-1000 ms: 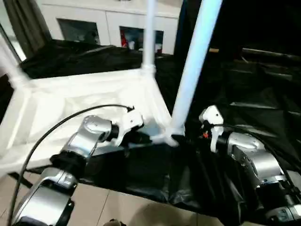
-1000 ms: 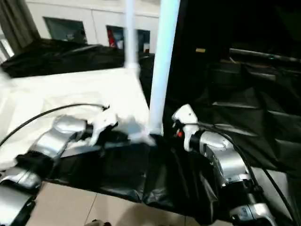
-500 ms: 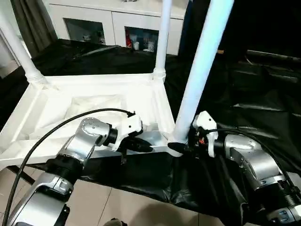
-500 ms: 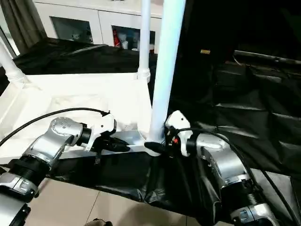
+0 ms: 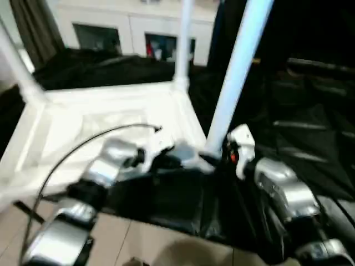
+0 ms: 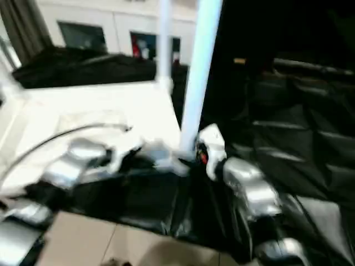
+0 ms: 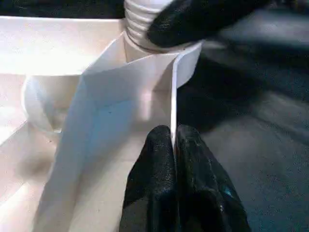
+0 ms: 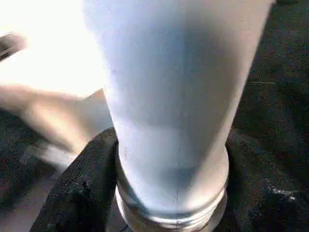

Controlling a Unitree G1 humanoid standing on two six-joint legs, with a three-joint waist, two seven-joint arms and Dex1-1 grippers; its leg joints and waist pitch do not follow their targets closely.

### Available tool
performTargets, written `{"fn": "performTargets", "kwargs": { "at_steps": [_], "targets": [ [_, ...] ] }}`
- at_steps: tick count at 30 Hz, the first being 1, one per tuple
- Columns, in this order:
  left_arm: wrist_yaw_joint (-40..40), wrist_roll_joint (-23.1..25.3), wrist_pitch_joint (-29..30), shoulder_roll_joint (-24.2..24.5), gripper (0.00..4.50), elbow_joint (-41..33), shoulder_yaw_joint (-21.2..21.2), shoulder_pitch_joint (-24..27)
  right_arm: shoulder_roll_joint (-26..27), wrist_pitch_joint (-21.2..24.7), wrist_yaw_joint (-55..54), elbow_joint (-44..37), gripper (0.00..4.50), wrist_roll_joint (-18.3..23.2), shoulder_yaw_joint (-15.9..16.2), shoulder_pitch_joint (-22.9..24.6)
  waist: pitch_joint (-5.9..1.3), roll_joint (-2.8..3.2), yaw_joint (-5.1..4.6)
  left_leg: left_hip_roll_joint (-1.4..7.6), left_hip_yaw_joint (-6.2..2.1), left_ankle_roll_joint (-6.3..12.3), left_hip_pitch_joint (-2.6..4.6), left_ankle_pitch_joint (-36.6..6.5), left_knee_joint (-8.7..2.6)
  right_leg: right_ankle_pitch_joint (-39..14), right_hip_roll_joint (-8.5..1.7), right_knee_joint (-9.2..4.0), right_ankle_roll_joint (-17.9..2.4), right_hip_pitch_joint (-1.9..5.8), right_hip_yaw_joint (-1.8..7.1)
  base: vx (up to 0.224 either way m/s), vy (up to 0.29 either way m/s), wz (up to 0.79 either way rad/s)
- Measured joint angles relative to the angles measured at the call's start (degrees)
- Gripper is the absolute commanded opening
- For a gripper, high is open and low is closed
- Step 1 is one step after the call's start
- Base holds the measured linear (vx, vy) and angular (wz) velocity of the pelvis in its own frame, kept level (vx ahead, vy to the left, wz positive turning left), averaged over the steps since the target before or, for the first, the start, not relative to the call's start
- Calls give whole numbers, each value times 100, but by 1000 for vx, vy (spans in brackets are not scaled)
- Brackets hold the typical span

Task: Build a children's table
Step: Rotate leg to tighten

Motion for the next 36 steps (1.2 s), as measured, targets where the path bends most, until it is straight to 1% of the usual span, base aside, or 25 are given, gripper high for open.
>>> {"fn": "performTargets", "kwargs": {
  "at_steps": [1,3,6,10,11,12,14,16,17,18,20,21,22,25,27,30,32,33,36],
  "targets": [
    [330,46,81,-209,0,153,18,-108,183,-36,-514,158,272,-72,-110,-111,0,0,-10,-2,-1,0,-2,0,0,-1,-2,-4,1,1,0,0,0,0],
    [668,92,167,-424,0,228,22,-153,338,-115,-987,335,272,-124,-163,-210,-7,11,-26,-9,-2,1,-1,0,1,-2,-6,-11,3,7,2,0,0,0],
    [843,118,125,-492,0,385,42,-225,568,-354,-1375,608,272,-252,-212,-333,-14,22,-58,-11,-8,1,0,0,-2,-2,-6,-12,4,10,-2,0,0,0],
    [901,169,14,-495,0,470,42,-250,662,-611,-1481,845,272,-323,-246,-418,-14,21,-91,-11,-10,1,-2,0,-2,-2,-6,-16,4,11,-3,0,0,0],
    [893,184,-27,-487,0,477,38,-249,665,-660,-1436,868,328,-317,-271,-417,-13,21,-93,-12,-10,1,-4,-1,-3,-2,-6,-19,4,10,-3,0,0,0],
    [881,204,-71,-480,0,483,32,-249,665,-691,-1381,884,342,-309,-302,-417,-13,22,-93,-12,-10,1,-7,0,-5,-2,-6,-23,4,9,-3,0,0,0],
    [836,209,-109,-429,0,483,30,-249,655,-719,-1214,877,348,-244,-311,-414,-13,22,-103,-11,-10,1,-8,-1,-7,-2,-5,-23,4,6,-4,0,0,0],
    [760,206,-153,-346,0,482,31,-249,509,-718,-920,850,376,-220,-290,-399,-12,23,-104,-10,-10,1,-10,0,-11,-1,-5,-22,4,4,-6,0,0,0],
    [705,203,-178,-312,0,480,31,-249,410,-713,-736,817,376,-187,-250,-380,-10,20,-103,-10,-9,1,-10,0,-13,-1,-5,-21,5,2,-6,0,0,0],
    [589,204,-237,-228,0,479,29,-248,221,-678,-361,734,387,-118,-179,-343,-10,20,-99,-9,-10,1,-11,0,-17,1,-4,-21,5,0,-8,0,0,0],
    [398,200,-339,-72,0,472,29,-242,-38,-577,203,450,389,-44,-25,-270,-10,20,-109,-6,-10,1,-13,0,-25,4,-1,-18,4,-6,-11,0,0,0],
    [260,177,-387,14,0,440,30,-215,-273,-468,529,285,403,-25,85,-226,-9,21,-103,-4,-10,1,-16,0,-26,6,-1,-18,4,-8,-14,0,0,0],
    [85,155,-465,121,0,367,30,-154,-596,-329,988,37,403,-7,206,-157,-9,21,-100,-2,-10,1,-15,0,-27,7,0,-16,3,-8,-16,0,0,0],
    [-322,77,-608,376,0,241,35,-56,-1045,-152,1730,-360,403,7,378,-58,-9,19,-101,4,-10,1,-14,0,-29,16,2,-8,-13,-10,-21,0,0,0],
    [-688,15,-656,531,0,33,32,78,-1180,-39,2087,-538,403,62,505,40,-9,20,-84,8,-10,1,-14,0,-30,11,3,-6,-9,-11,-24,0,0,0],
    [-1150,-84,-713,730,0,-244,-33,227,-1251,42,2355,-555,403,105,611,48,-9,20,-67,8,-7,1,-27,0,-26,2,2,-9,-10,-19,-22,0,0,0],
    [-1414,-137,-713,831,0,-423,-62,324,-1327,90,2482,-622,403,116,678,50,-9,20,-30,6,-4,2,-34,-1,-23,-5,0,-9,-19,-21,-21,0,0,0],
    [-1499,-144,-712,856,0,-476,-65,345,-1362,121,2559,-694,403,124,722,55,-8,19,5,7,-3,2,-38,-1,-20,-5,0,-9,-20,-23,-21,0,0,0],
    [-1680,-188,-695,914,0,-612,-86,415,-1374,208,2712,-786,403,128,790,57,-5,13,70,9,-2,2,-36,-1,-16,-5,0,-2,-19,-24,-20,0,0,0]
  ]
}}
